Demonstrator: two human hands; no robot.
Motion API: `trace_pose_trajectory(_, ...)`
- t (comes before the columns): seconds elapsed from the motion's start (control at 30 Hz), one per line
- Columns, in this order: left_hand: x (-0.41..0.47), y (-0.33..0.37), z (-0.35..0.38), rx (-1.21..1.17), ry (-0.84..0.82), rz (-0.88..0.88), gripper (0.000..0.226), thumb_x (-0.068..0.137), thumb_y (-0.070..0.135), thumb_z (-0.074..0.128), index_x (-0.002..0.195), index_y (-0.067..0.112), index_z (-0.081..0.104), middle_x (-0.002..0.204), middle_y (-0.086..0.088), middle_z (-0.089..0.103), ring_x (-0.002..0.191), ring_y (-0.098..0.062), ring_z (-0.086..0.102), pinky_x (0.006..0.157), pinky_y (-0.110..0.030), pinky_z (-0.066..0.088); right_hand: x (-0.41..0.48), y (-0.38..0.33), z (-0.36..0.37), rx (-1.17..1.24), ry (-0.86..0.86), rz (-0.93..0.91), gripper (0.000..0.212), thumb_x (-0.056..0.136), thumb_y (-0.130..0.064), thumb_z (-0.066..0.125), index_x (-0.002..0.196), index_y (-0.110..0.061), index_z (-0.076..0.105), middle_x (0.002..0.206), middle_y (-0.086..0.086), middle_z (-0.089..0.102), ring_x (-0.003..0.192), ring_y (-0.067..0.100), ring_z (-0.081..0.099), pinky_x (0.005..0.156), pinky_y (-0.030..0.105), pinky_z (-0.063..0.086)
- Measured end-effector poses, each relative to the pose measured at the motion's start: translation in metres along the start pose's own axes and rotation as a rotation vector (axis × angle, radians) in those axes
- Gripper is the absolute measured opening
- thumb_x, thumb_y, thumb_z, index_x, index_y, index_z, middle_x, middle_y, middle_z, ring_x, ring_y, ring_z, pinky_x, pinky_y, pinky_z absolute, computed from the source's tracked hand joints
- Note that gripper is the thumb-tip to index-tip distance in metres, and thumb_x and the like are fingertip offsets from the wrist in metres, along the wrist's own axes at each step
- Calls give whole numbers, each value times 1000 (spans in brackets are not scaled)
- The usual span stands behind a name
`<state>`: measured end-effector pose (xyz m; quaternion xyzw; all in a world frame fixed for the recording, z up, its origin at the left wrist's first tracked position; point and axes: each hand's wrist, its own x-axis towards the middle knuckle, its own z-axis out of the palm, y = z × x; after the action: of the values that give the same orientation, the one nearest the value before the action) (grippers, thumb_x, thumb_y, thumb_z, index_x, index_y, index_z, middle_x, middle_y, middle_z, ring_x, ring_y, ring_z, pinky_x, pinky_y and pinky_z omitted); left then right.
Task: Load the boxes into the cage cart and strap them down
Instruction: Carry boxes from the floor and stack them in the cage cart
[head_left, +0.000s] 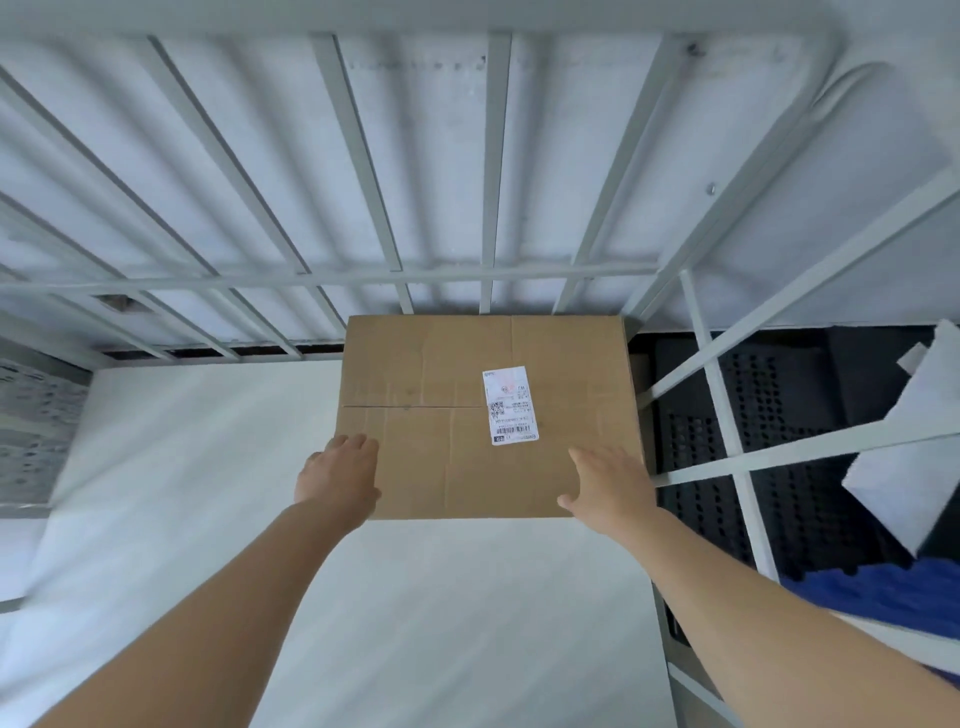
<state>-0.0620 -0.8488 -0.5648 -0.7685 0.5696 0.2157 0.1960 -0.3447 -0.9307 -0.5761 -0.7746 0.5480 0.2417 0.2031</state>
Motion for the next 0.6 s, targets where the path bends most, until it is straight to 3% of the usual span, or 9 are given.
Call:
trace_pose_trajectory(0.27,-105,3,-98,33,130,56,24,89,21,59,111,22,51,117,5,53,113,-19,51,92,-30,42,-114,-11,-88,-49,148,-41,49,92,-49,54,132,-20,49,125,-1,58,119,23,49,94,36,40)
trace_pose_trajectory(0.5,-201,12,-183,123,304,169,19,92,16,55,110,20,54,113,1,56,109,-23,55,77,-29,40,-245,-12,-162,-10,370,50,47,91,-50,57,127,-19,53,121,1,59,120,24,50,97,37,44)
trace_pose_trajectory(0.6,-241,18,-212,156,382,275,17,93,19,54,110,20,54,113,2,57,111,-21,53,83,-29,41,-308,-15,-184,6,469,114,43,91,-49,57,123,-20,53,117,1,59,115,23,52,94,37,46)
